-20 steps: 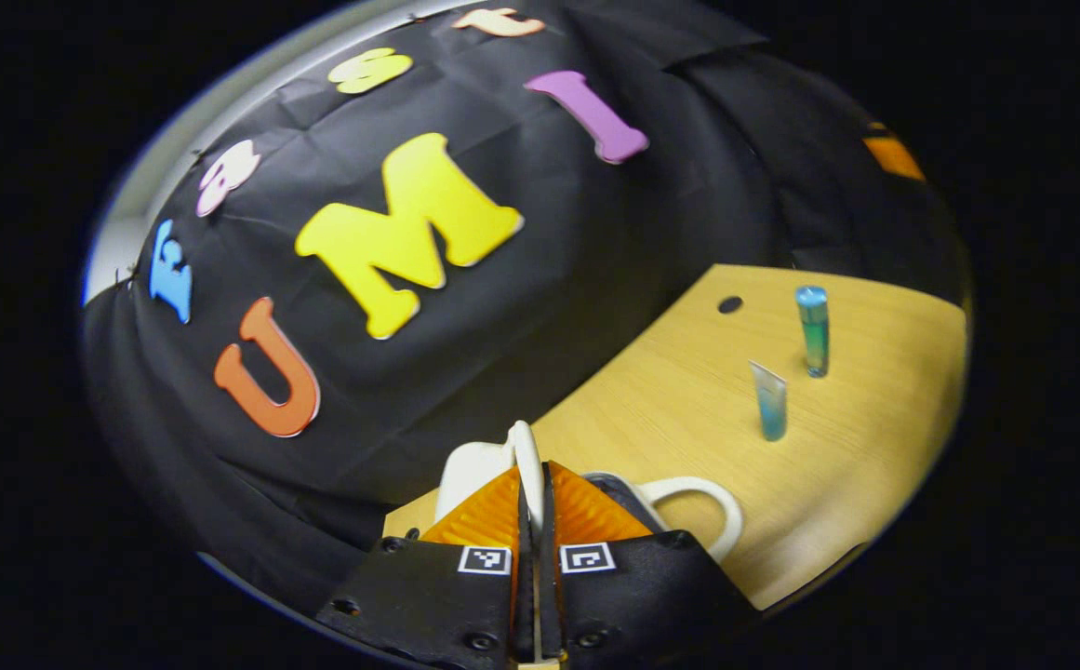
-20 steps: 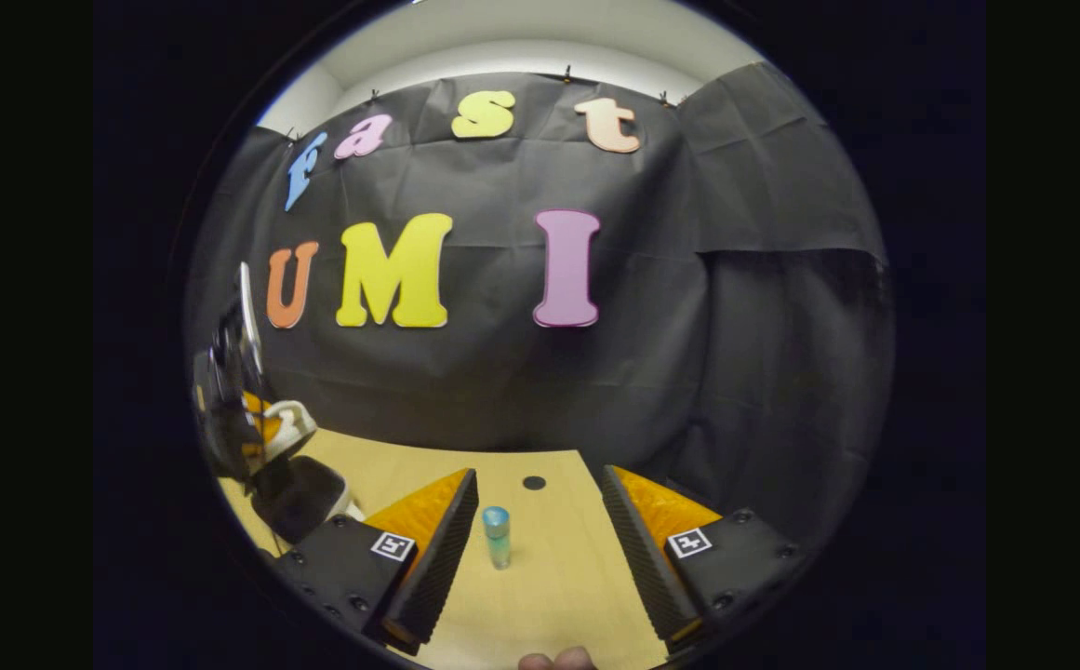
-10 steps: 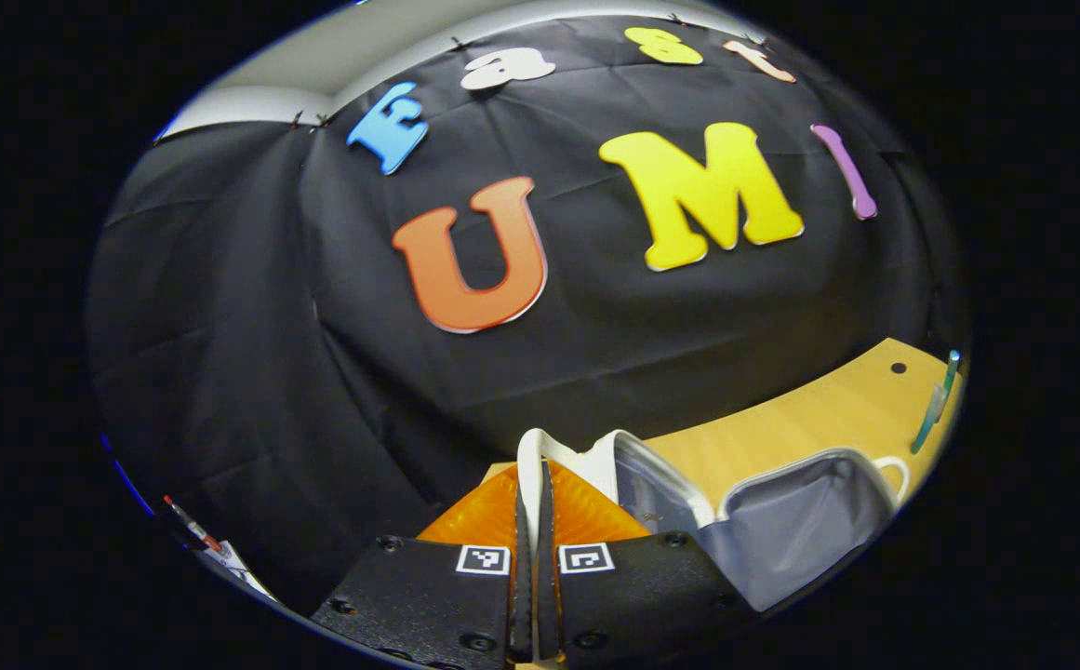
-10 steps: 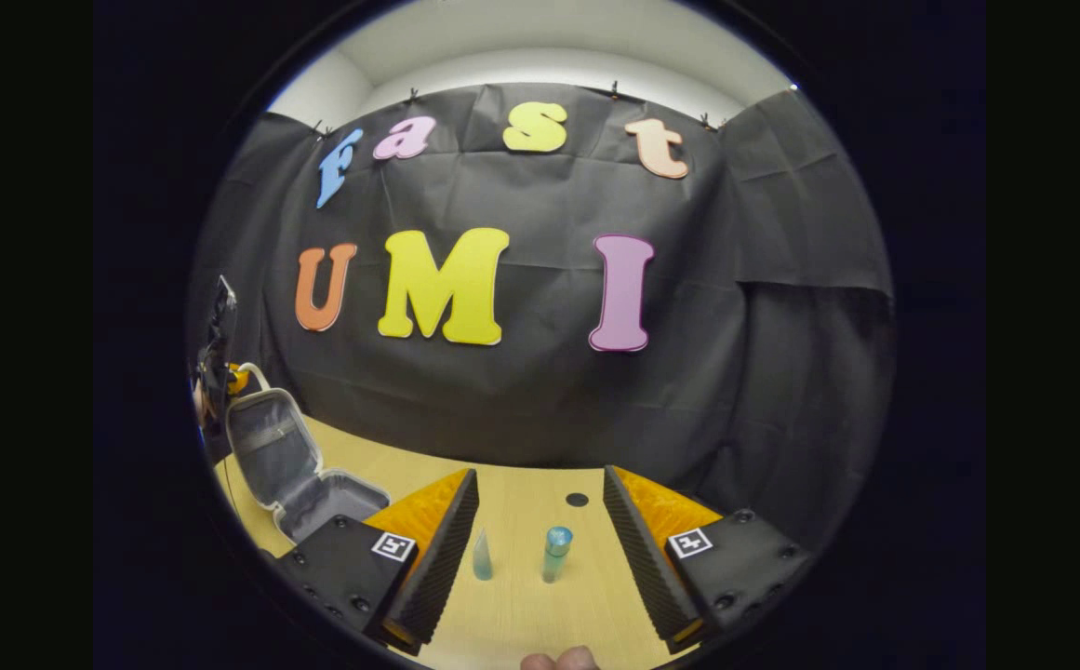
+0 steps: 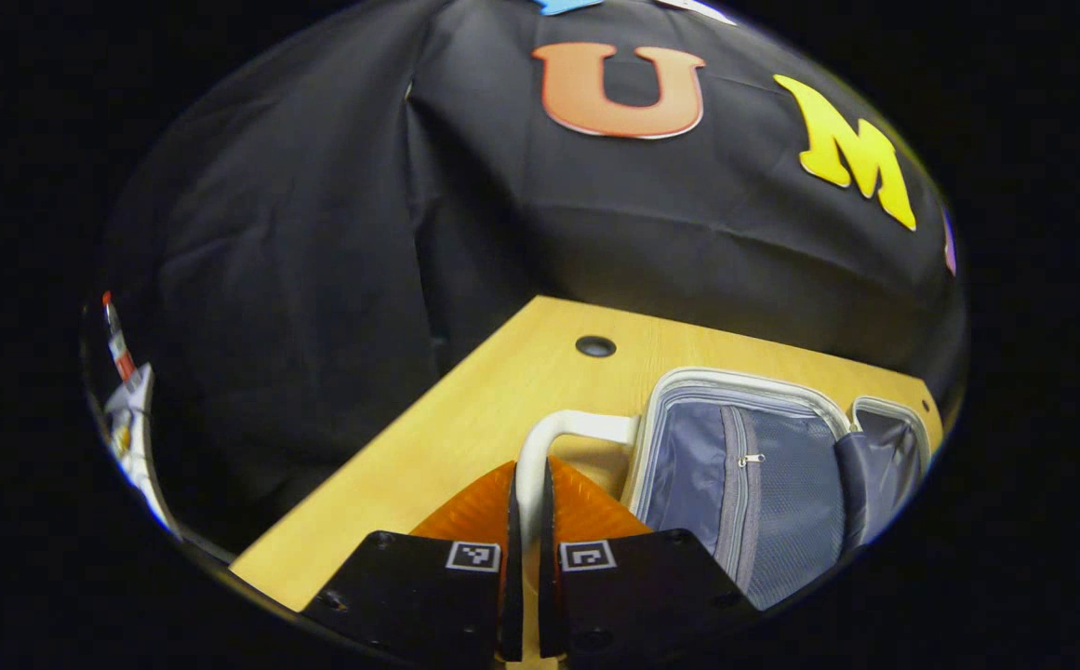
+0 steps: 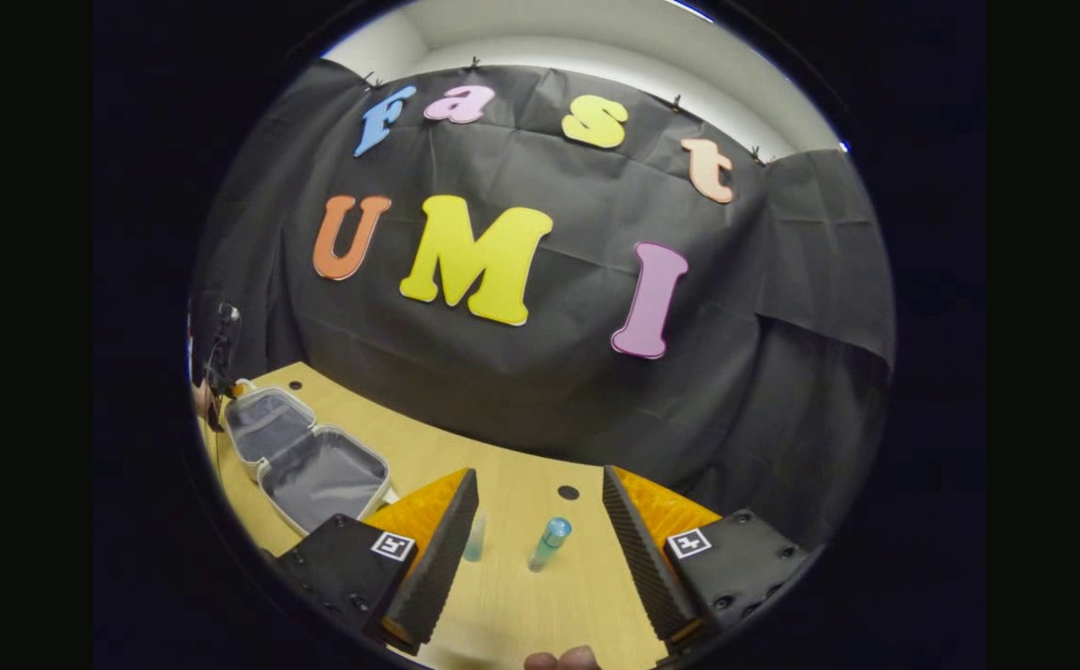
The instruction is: First open the suitcase, pack the skin care products into it, and then close the suitcase.
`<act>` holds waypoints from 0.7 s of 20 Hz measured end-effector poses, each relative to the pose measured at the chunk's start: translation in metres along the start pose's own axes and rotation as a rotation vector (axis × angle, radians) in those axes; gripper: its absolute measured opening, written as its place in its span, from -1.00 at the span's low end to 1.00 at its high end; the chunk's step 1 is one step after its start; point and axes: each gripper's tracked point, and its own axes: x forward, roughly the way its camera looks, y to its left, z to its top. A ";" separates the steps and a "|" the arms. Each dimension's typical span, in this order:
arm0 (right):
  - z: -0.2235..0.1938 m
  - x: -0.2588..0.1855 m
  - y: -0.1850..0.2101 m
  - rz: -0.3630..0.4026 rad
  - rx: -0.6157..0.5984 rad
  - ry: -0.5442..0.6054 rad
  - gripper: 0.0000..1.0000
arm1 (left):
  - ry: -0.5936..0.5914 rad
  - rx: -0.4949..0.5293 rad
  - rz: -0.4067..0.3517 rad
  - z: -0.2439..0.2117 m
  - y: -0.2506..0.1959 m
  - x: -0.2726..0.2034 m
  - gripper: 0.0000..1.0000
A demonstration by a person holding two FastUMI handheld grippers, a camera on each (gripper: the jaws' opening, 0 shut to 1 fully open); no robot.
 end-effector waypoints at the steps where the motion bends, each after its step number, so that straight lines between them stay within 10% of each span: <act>1: 0.002 0.001 0.003 0.003 0.000 -0.002 0.60 | -0.004 -0.032 0.002 -0.001 -0.002 0.003 -0.80; 6: -0.007 0.008 0.009 0.019 0.045 0.019 0.60 | -0.014 -0.055 0.068 0.008 0.015 -0.007 -0.44; 9: -0.014 0.011 0.003 0.017 0.071 0.019 0.60 | -0.078 -0.046 0.067 0.035 -0.001 -0.040 1.00; 14: -0.037 0.008 -0.014 0.037 0.075 0.016 0.60 | -0.248 0.021 -0.005 0.093 -0.084 -0.124 0.96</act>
